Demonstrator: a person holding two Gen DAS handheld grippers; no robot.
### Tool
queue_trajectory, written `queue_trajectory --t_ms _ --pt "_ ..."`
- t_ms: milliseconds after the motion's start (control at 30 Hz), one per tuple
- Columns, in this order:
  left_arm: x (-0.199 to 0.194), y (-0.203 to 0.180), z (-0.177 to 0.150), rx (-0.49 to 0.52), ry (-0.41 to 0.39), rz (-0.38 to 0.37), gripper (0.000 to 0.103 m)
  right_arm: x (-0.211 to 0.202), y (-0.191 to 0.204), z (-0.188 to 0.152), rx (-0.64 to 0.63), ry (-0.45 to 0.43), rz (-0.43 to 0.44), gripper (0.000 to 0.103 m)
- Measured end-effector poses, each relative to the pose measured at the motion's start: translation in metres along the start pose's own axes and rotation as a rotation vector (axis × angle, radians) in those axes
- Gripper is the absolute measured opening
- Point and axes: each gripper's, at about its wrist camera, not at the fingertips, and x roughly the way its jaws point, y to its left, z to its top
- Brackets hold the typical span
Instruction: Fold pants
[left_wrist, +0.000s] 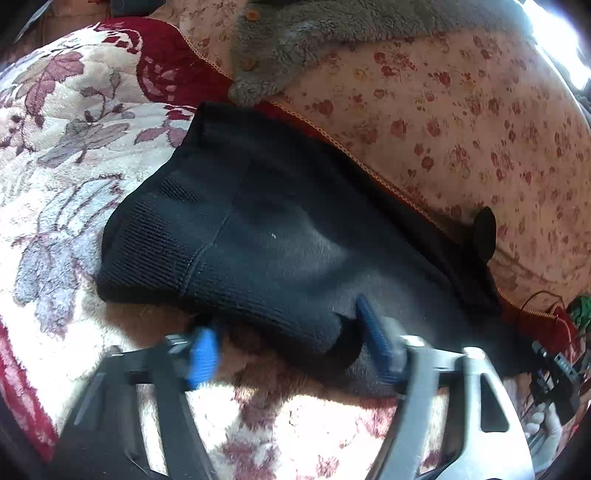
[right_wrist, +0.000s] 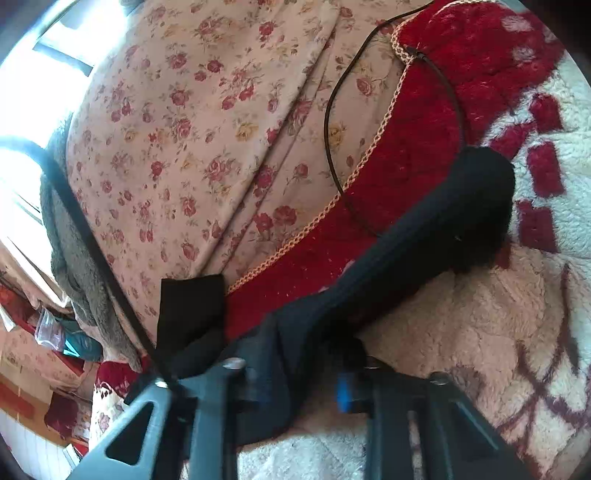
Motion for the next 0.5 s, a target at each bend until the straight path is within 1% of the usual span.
queue_trajectory --t_ms 33,67,100,167,300,433,500 --pt "0.003 0.000 0.001 0.005 0.016 -0.007 0.024 -0.002 0.001 -0.001 -0.007 -0.012 0.004 0.009" --pt "0.006 0.001 0.002 0.012 0.037 -0.018 0.019 -0.004 0.002 -0.001 -0.014 -0.020 0.005 0.008" --pt "0.007 0.002 0.002 0.013 0.041 -0.028 0.017 -0.008 0.004 -0.002 -0.029 -0.030 0.008 0.006" --pt "0.004 0.000 0.002 0.035 0.031 -0.035 0.012 -0.016 0.009 -0.003 -0.056 -0.048 0.007 0.005" --pt "-0.011 -0.001 0.003 0.078 0.018 -0.058 0.010 -0.032 0.012 -0.008 -0.058 -0.064 0.032 0.005" --pt "-0.023 0.009 0.010 0.064 0.042 -0.093 0.009 -0.052 0.018 -0.018 -0.063 -0.070 0.055 0.005" --pt "-0.033 0.014 0.014 0.066 0.044 -0.099 0.009 -0.061 0.023 -0.024 -0.076 -0.064 0.066 0.005"
